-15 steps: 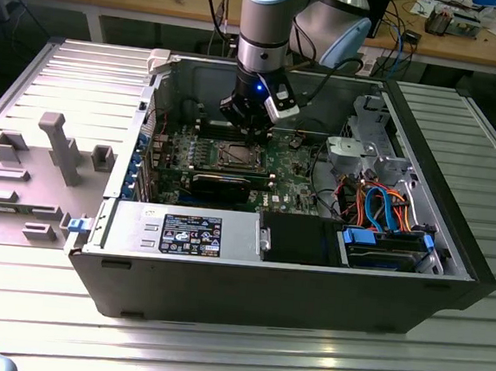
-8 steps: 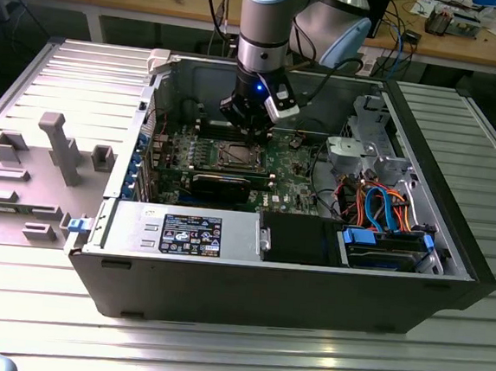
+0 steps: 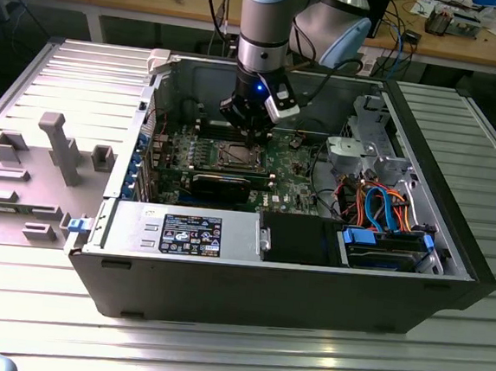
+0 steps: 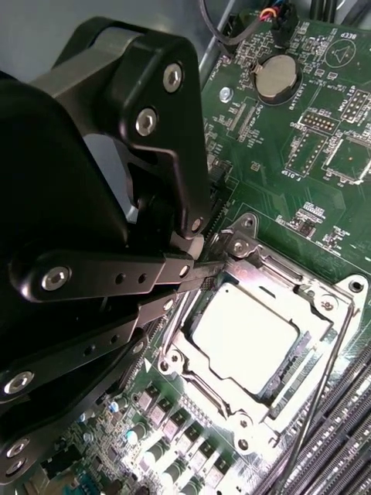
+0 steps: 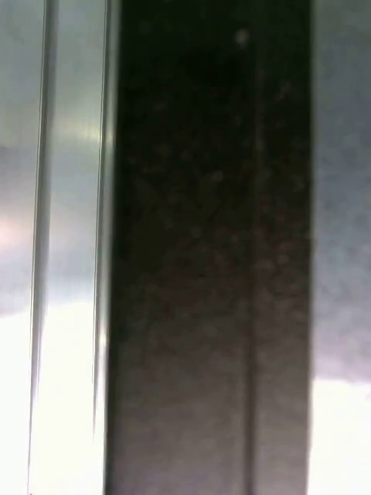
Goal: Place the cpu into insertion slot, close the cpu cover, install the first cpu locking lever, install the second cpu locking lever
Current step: 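Install the first cpu locking lever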
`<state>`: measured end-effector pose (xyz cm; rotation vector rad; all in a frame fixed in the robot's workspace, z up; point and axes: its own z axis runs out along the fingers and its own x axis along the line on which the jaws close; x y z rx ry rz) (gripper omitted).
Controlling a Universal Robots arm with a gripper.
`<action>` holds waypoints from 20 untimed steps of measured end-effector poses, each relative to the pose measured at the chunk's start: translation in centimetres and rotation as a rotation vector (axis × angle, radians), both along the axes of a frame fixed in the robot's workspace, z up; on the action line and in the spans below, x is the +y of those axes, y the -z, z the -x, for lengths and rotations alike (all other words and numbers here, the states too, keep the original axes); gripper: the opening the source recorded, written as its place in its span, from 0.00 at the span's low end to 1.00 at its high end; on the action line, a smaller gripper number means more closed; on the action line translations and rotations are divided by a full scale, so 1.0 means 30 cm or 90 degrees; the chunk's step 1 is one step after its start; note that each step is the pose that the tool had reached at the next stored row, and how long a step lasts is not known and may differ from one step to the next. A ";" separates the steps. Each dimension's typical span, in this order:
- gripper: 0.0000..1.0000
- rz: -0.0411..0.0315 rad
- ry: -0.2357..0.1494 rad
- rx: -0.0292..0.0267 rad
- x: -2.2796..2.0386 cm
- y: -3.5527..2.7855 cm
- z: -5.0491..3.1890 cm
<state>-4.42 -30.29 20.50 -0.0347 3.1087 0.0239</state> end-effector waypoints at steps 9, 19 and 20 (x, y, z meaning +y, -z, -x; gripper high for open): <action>0.11 0.0059 0.000 0.0001 0.003 0.009 -0.003; 0.11 -0.0157 0.000 -0.0001 0.004 0.012 -0.004; 0.11 -0.0208 0.000 -0.0001 0.004 0.011 -0.004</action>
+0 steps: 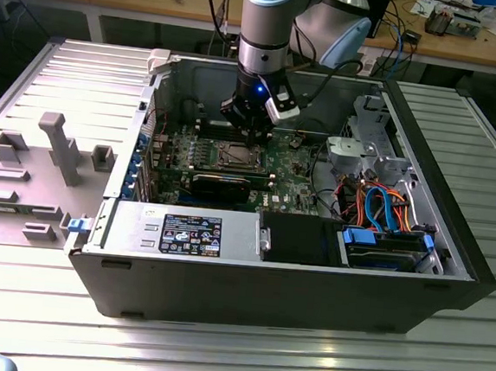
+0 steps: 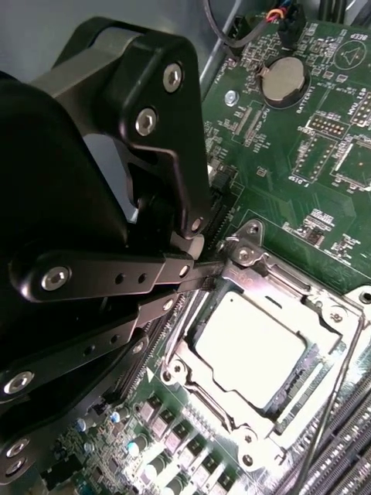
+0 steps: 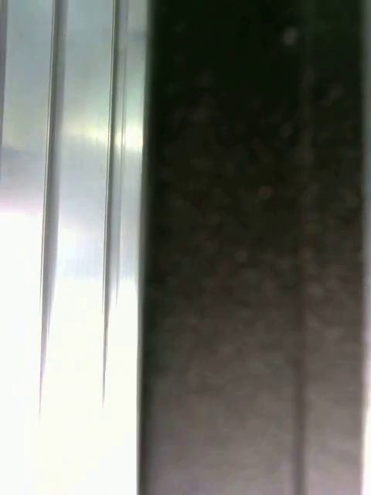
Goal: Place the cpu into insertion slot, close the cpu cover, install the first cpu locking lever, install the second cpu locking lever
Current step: 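Install the first cpu locking lever, then install the second cpu locking lever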
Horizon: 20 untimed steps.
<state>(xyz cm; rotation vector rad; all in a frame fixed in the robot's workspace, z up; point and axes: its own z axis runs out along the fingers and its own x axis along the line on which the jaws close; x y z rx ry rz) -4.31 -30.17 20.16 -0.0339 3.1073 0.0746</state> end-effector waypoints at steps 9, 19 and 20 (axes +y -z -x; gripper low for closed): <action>0.11 -0.0056 0.000 0.0000 0.000 -0.014 0.000; 0.11 -0.0054 0.000 0.0001 -0.011 -0.015 0.000; 0.11 -0.0054 0.000 0.0001 -0.011 -0.015 0.000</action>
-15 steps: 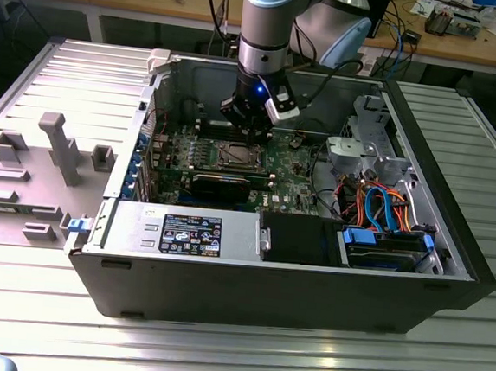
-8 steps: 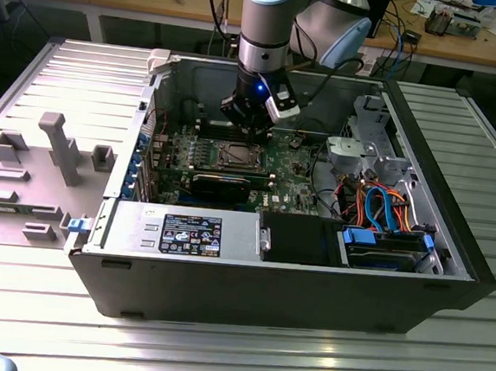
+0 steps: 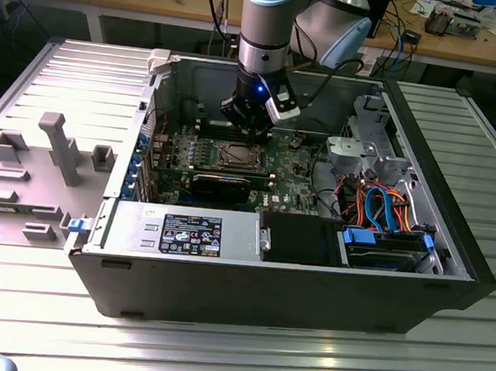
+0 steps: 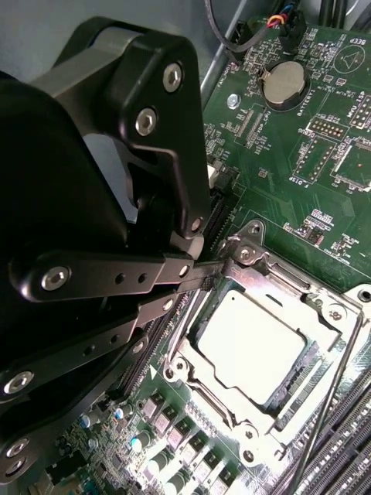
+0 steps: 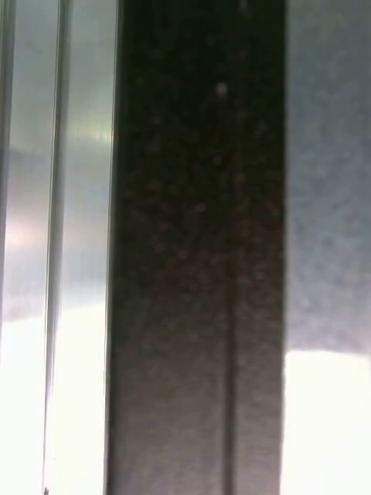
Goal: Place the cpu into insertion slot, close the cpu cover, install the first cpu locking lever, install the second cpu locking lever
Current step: 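Install the second cpu locking lever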
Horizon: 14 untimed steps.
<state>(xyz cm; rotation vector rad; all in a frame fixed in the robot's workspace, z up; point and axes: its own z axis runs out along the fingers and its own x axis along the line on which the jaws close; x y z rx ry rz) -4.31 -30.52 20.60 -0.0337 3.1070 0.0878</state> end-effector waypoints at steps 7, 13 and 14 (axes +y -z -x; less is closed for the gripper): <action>0.11 0.0000 0.000 0.0000 -0.011 0.001 0.000; 0.11 0.0000 0.000 0.0000 -0.015 -0.014 0.000; 0.11 0.0000 0.000 0.0000 -0.017 -0.014 0.000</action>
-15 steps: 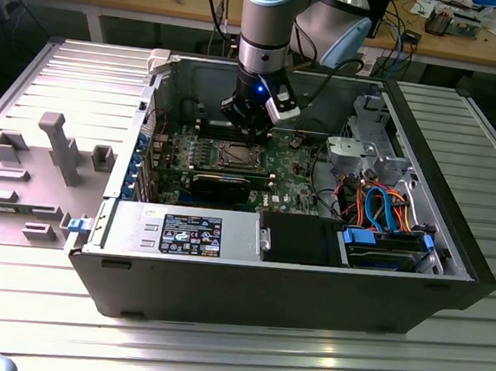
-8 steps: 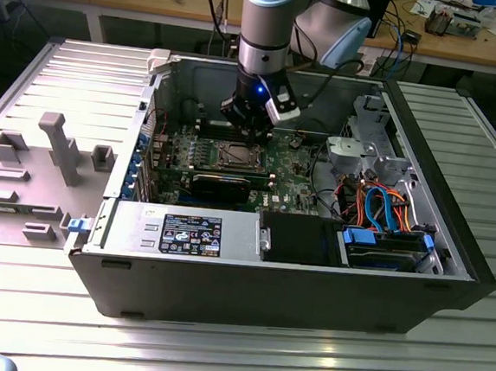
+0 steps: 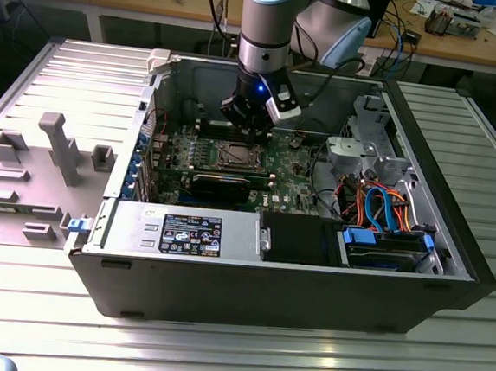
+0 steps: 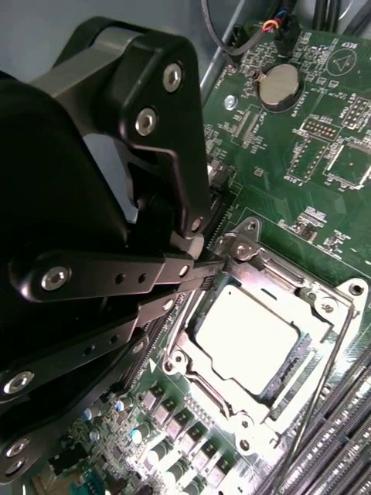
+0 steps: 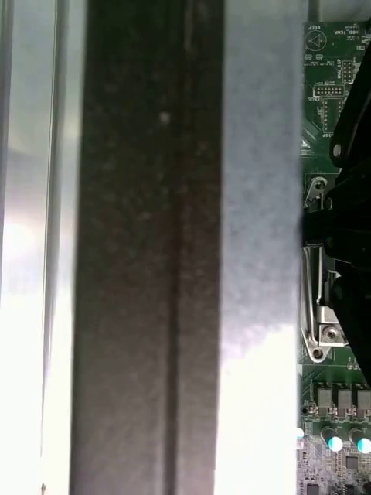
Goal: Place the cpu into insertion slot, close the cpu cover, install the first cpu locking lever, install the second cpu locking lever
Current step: 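Install the second cpu locking lever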
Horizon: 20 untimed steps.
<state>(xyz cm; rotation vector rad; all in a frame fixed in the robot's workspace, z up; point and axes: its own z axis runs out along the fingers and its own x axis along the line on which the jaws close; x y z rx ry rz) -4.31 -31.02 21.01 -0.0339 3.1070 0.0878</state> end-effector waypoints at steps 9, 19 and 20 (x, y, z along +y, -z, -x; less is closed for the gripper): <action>0.11 0.0000 0.000 0.0000 -0.033 0.000 0.000; 0.11 0.0000 0.000 0.0000 -0.039 -0.034 0.000; 0.11 0.0001 0.000 0.0000 -0.044 -0.033 0.000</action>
